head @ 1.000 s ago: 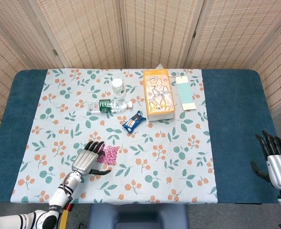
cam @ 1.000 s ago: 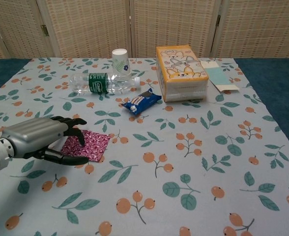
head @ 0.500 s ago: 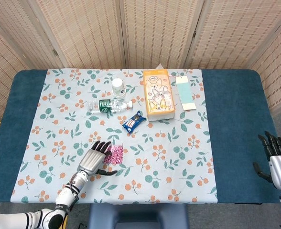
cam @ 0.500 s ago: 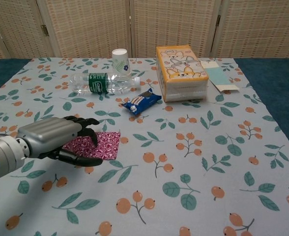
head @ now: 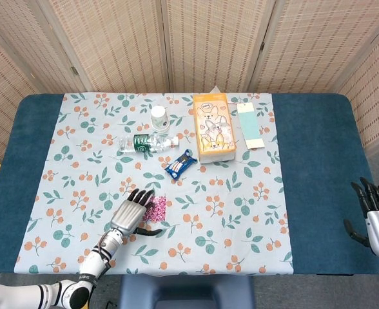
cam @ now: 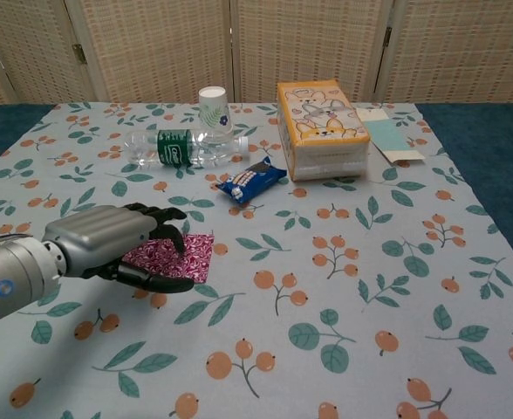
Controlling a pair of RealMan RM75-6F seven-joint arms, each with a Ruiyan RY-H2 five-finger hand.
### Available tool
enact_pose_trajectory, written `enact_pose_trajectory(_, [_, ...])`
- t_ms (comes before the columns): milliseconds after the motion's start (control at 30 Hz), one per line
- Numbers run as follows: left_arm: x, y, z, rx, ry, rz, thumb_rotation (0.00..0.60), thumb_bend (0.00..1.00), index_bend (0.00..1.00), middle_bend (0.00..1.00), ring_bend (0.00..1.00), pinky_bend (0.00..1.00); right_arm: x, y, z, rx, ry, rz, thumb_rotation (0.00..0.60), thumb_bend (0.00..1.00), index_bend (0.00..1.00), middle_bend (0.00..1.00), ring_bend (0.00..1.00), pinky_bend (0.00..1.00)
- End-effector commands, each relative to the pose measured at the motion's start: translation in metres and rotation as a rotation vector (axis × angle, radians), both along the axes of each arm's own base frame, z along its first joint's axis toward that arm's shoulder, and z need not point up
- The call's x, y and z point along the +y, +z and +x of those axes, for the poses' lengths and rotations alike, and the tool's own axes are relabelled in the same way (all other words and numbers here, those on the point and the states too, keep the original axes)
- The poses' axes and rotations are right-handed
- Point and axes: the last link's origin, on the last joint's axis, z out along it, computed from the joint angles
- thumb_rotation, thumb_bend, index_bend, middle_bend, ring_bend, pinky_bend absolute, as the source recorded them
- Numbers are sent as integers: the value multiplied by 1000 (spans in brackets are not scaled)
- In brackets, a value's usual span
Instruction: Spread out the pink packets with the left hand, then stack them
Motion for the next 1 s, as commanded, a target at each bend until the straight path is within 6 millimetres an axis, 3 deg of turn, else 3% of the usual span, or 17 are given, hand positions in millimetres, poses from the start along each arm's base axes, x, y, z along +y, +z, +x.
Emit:
enact_pose_trajectory(33, [2, 4, -2, -5, 10, 14, 122, 137, 270, 6, 0, 0, 0, 0, 0, 0, 0, 0, 600, 385, 0, 0, 0, 0])
enact_pose_trajectory(400, [12, 10, -14, 9, 63, 29, 120, 137, 248, 0, 0, 0, -1, -2, -1, -6, 0, 4, 600, 385, 0, 0, 0, 0])
enact_pose_trajectory(1000, [-14, 14, -21, 55, 51, -40, 119, 137, 278, 0, 0, 0, 0, -2, -1, -9, 2, 2, 600, 385, 0, 0, 0, 0])
